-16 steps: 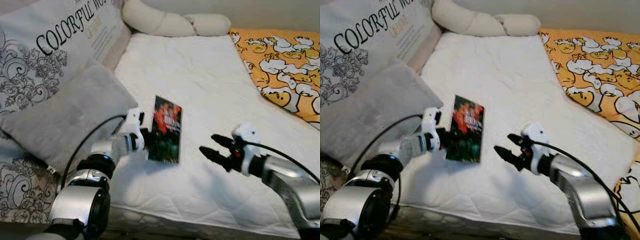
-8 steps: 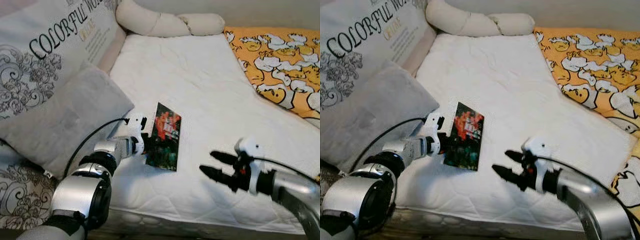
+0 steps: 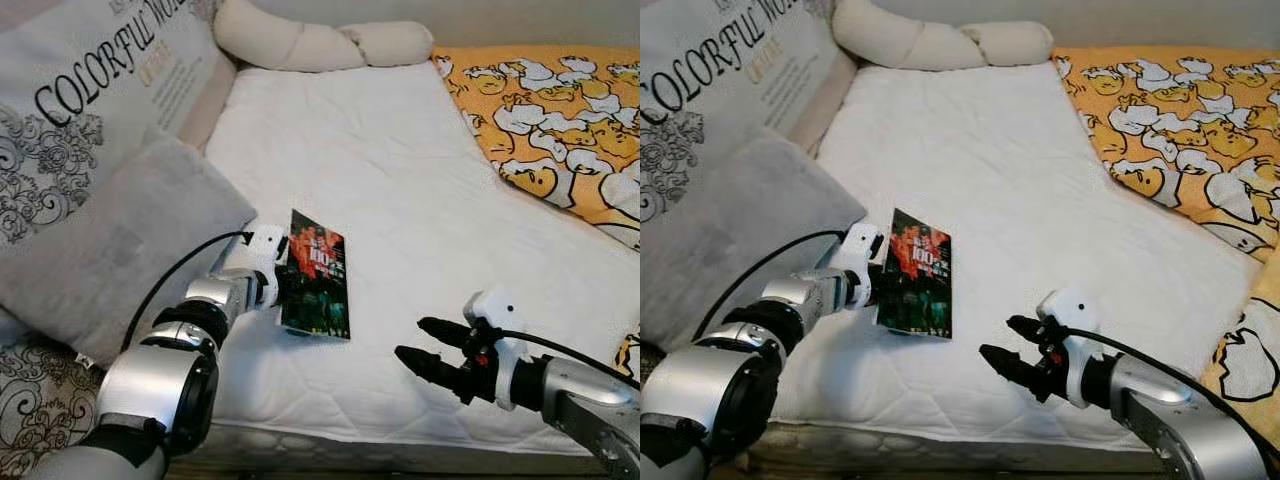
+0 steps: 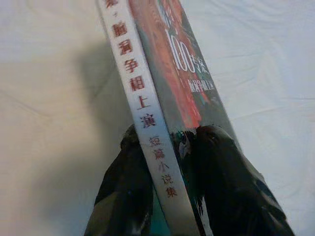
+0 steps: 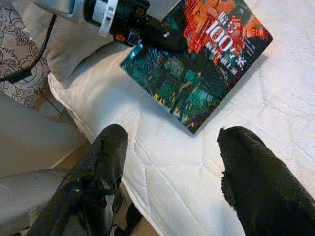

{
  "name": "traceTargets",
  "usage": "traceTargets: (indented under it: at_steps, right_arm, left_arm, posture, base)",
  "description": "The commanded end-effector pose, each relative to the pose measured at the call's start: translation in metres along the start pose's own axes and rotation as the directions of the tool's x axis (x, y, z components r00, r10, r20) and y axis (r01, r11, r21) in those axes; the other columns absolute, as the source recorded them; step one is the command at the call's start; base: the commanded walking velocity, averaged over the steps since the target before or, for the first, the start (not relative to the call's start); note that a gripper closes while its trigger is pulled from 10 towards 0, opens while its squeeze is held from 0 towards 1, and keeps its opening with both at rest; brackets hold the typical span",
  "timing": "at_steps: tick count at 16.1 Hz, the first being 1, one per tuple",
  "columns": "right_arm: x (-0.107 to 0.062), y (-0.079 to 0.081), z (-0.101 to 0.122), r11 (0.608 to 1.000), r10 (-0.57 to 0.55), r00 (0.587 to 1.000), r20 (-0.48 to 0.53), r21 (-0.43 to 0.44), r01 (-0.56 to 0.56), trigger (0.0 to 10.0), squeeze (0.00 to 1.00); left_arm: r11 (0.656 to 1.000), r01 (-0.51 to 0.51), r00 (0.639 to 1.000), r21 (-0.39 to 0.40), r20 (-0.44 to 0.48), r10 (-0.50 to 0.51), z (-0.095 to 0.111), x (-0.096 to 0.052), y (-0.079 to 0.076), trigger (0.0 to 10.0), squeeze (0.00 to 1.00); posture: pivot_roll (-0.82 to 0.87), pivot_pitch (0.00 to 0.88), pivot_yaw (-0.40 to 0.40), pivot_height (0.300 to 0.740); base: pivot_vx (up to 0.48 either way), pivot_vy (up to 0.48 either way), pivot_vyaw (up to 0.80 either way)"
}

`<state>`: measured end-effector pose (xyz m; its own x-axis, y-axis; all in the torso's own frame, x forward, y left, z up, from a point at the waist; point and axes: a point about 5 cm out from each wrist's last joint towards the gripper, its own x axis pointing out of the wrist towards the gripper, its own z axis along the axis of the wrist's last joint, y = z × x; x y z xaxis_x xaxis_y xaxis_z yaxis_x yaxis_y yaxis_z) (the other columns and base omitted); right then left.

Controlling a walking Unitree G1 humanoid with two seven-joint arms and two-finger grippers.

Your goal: Clean up the room

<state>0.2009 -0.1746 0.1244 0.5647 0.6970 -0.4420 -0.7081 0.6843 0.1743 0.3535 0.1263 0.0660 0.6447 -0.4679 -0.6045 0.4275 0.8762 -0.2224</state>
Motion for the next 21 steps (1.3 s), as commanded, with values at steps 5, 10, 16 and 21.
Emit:
traceTargets:
  at_steps: [5, 10, 16, 21]
  right_arm:
    - [-0.001, -0.001, 0.002, 0.999, -0.029, 1.000, -0.009, -0.020, 0.029, 10.0, 0.00]
    - [-0.001, 0.002, 0.000, 0.999, -0.032, 0.999, -0.013, -0.008, 0.032, 10.0, 0.00]
    - [-0.002, 0.004, -0.001, 0.999, -0.038, 0.999, -0.009, 0.004, 0.038, 10.0, 0.00]
    - [-0.004, 0.008, -0.004, 0.999, -0.045, 0.999, -0.013, 0.011, 0.045, 10.0, 0.00]
  left_arm:
    - [0.987, -0.122, 0.991, 0.107, -0.036, 0.126, 0.000, -0.011, 0.023, 10.0, 1.00]
    - [0.971, -0.139, 0.987, 0.196, -0.050, 0.152, -0.001, -0.015, 0.031, 10.0, 1.00]
    - [0.994, 0.045, 0.999, 0.104, -0.001, -0.046, 0.006, -0.008, 0.009, 10.0, 1.00]
    - [0.956, -0.096, 0.992, 0.278, -0.055, 0.115, 0.000, -0.011, 0.023, 10.0, 1.00]
  posture:
    - [-0.37, 0.016, 0.077, 0.740]
    - [-0.36, 0.032, 0.086, 0.740]
    - [-0.37, 0.047, 0.103, 0.740]
    - [-0.37, 0.049, 0.103, 0.740]
  base:
    - [0.000, 0.000, 0.00]
    - [0.000, 0.000, 0.00]
    - [0.000, 0.000, 0.00]
    - [0.000, 0.000, 0.00]
